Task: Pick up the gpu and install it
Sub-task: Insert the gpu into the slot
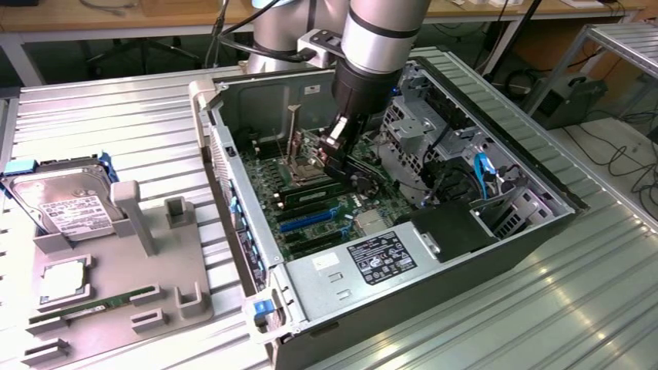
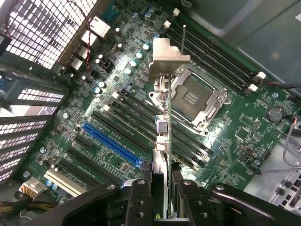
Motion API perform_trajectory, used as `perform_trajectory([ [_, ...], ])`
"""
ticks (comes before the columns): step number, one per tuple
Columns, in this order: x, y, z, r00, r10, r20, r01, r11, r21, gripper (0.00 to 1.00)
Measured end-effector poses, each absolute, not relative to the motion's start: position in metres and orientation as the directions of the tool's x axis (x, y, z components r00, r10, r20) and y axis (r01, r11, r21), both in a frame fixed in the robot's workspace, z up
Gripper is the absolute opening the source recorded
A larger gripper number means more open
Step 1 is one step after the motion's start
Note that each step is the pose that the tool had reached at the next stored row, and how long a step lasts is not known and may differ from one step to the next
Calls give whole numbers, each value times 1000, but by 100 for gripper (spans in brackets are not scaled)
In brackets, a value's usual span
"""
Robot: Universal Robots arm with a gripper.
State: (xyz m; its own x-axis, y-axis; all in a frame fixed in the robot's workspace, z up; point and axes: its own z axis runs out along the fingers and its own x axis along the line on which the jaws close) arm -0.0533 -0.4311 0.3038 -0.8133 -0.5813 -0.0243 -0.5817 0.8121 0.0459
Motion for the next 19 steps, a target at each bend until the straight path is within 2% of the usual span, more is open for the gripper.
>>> perform_trajectory([
  [19,-53,-431,304,-722,-691,-24,-691,721,46,26],
])
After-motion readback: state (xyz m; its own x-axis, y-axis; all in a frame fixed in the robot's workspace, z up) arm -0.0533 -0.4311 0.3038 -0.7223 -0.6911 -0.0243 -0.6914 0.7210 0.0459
